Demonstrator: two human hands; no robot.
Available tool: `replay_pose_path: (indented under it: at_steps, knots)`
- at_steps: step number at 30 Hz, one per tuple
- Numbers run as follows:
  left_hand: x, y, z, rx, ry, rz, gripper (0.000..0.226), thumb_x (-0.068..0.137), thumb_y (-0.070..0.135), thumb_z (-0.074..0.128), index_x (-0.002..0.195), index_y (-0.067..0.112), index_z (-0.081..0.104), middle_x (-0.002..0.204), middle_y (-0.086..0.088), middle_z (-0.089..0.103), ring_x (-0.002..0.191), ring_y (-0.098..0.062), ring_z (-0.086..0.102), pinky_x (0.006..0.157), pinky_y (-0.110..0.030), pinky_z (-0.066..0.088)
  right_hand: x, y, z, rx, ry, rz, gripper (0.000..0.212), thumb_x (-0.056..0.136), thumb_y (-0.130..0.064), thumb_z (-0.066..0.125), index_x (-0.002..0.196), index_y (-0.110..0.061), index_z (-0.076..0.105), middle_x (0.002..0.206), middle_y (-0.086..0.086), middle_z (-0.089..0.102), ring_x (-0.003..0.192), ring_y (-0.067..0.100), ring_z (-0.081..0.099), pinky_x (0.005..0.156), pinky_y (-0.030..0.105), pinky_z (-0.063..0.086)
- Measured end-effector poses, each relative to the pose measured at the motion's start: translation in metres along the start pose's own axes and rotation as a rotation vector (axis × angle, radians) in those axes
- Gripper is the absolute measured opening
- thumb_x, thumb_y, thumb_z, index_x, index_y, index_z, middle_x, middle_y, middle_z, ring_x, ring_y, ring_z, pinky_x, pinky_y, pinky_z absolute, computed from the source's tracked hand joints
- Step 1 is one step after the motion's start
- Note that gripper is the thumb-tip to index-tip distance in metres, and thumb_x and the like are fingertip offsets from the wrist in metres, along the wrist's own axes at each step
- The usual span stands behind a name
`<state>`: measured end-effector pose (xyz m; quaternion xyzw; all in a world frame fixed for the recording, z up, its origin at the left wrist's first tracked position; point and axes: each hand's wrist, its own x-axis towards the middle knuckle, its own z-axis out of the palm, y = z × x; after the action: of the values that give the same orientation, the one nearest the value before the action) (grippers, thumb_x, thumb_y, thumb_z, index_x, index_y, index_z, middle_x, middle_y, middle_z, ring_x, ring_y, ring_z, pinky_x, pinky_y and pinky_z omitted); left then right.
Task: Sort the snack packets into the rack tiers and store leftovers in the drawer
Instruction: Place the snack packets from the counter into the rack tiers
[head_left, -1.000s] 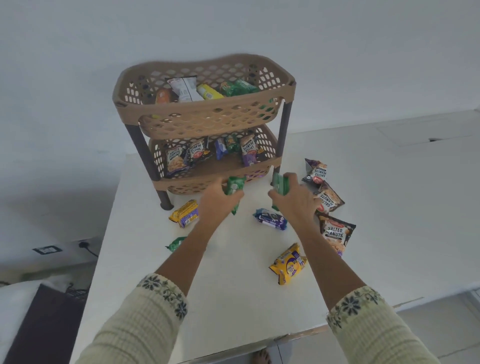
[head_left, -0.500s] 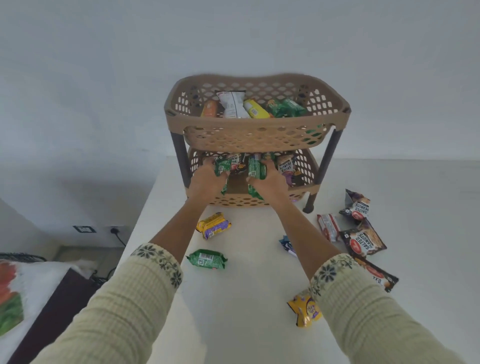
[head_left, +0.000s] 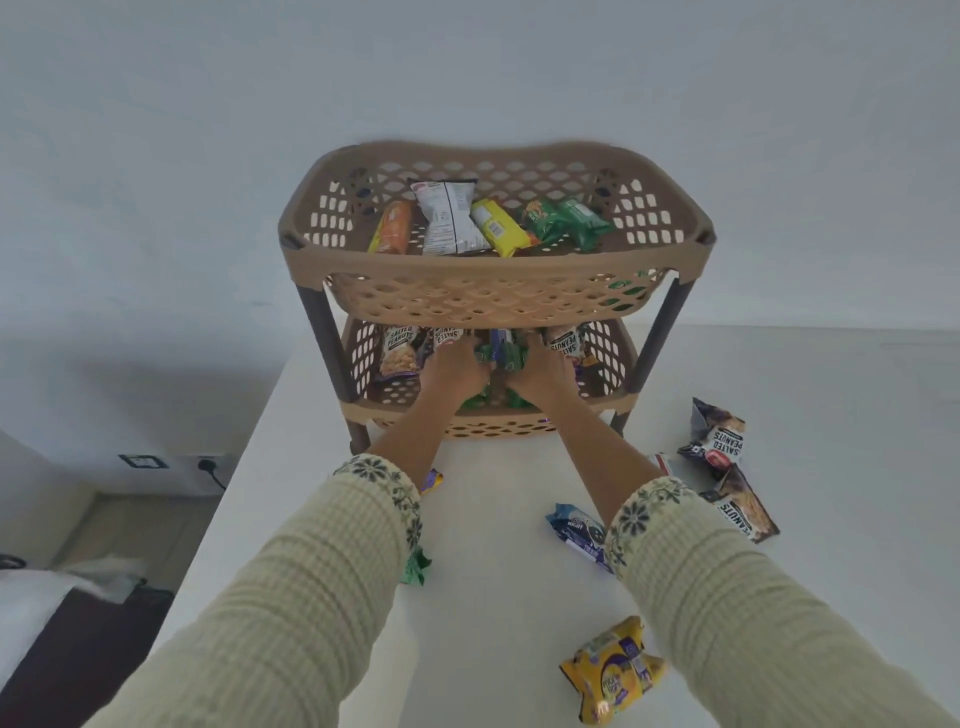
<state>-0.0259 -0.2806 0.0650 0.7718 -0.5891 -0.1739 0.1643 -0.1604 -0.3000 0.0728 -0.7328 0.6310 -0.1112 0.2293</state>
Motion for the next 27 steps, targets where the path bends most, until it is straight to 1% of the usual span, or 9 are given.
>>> replay_pose_path:
  at_steps: [2, 4, 6, 8, 12, 18, 22, 24, 27]
  knots:
    - [0.005, 0.002, 0.007, 0.006, -0.077, -0.033, 0.051, 0.092, 0.027, 0.058, 0.142, 0.025, 0.045, 0.131, -0.009, 0.058, 0.106, -0.029, 0.062, 0.073, -0.034, 0.05, 0.003, 0.001, 0.002, -0.046, -0.029, 0.016, 0.063, 0.087, -0.031, 0.065, 0.14, -0.016, 0.035, 0.118, 0.017, 0.06, 0.115, 0.037, 0.055, 0.088, 0.045, 0.053]
    - [0.007, 0.003, 0.014, 0.036, -0.155, -0.049, 0.046, 0.093, 0.024, 0.054, 0.139, 0.023, 0.049, 0.123, -0.01, 0.061, 0.102, -0.029, 0.063, 0.081, -0.038, 0.055, 0.005, 0.004, 0.006, -0.084, -0.052, 0.023, 0.058, 0.087, -0.024, 0.064, 0.137, -0.016, 0.037, 0.12, 0.017, 0.059, 0.115, 0.037, 0.055, 0.089, 0.045, 0.052]
    - [0.007, 0.0, 0.018, 0.082, -0.208, -0.056, 0.042, 0.093, 0.025, 0.055, 0.135, 0.016, 0.051, 0.12, -0.012, 0.062, 0.103, -0.03, 0.062, 0.086, -0.04, 0.054, 0.007, 0.007, 0.009, -0.106, -0.065, 0.022, 0.053, 0.087, -0.023, 0.063, 0.134, -0.016, 0.04, 0.121, 0.017, 0.058, 0.114, 0.037, 0.055, 0.092, 0.047, 0.051]
    - [0.007, -0.003, 0.018, 0.124, -0.213, -0.074, 0.042, 0.092, 0.025, 0.057, 0.132, 0.012, 0.052, 0.12, -0.012, 0.062, 0.106, -0.03, 0.061, 0.084, -0.039, 0.052, 0.009, 0.008, 0.011, -0.134, -0.075, 0.023, 0.05, 0.088, -0.023, 0.062, 0.133, -0.017, 0.043, 0.122, 0.017, 0.058, 0.114, 0.037, 0.055, 0.093, 0.047, 0.051]
    - [0.005, -0.01, 0.008, 0.198, -0.198, -0.097, 0.04, 0.091, 0.019, 0.058, 0.13, 0.011, 0.051, 0.121, -0.011, 0.061, 0.109, -0.031, 0.059, 0.079, -0.04, 0.047, 0.009, 0.006, 0.01, -0.125, -0.022, 0.049, 0.042, 0.091, -0.016, 0.056, 0.132, -0.021, 0.05, 0.119, 0.015, 0.06, 0.114, 0.036, 0.053, 0.092, 0.048, 0.051]
    - [-0.01, -0.023, -0.007, 0.211, -0.082, -0.07, 0.038, 0.092, 0.019, 0.058, 0.129, 0.013, 0.051, 0.129, -0.013, 0.054, 0.107, -0.03, 0.059, 0.079, -0.04, 0.051, -0.004, 0.003, 0.012, -0.119, 0.059, 0.041, 0.037, 0.091, -0.013, 0.056, 0.128, -0.021, 0.054, 0.122, 0.013, 0.056, 0.121, 0.035, 0.046, 0.098, 0.049, 0.045]
    - [-0.024, -0.032, -0.014, 0.13, -0.008, -0.054, 0.037, 0.091, 0.02, 0.059, 0.127, 0.017, 0.053, 0.114, -0.008, 0.059, 0.103, -0.03, 0.059, 0.073, -0.039, 0.046, -0.016, -0.006, 0.011, -0.08, 0.047, 0.02, 0.035, 0.091, -0.016, 0.059, 0.125, -0.022, 0.06, 0.125, 0.012, 0.061, 0.128, 0.036, 0.042, 0.102, 0.048, 0.041]
    - [-0.033, -0.037, -0.018, 0.096, 0.025, -0.05, 0.037, 0.09, 0.018, 0.058, 0.127, 0.019, 0.054, 0.115, -0.008, 0.058, 0.104, -0.03, 0.059, 0.071, -0.037, 0.043, -0.023, -0.012, 0.012, -0.045, 0.055, 0.018, 0.036, 0.09, -0.015, 0.058, 0.125, -0.023, 0.06, 0.126, 0.011, 0.062, 0.135, 0.035, 0.038, 0.106, 0.047, 0.036]
    - [-0.047, -0.045, -0.022, 0.007, 0.083, 0.025, 0.039, 0.09, 0.015, 0.058, 0.128, 0.022, 0.056, 0.121, -0.007, 0.057, 0.11, -0.029, 0.057, 0.075, -0.036, 0.044, -0.036, -0.018, 0.014, -0.024, 0.133, -0.012, 0.036, 0.089, -0.016, 0.057, 0.124, -0.025, 0.059, 0.122, 0.009, 0.064, 0.13, 0.034, 0.04, 0.104, 0.047, 0.033]
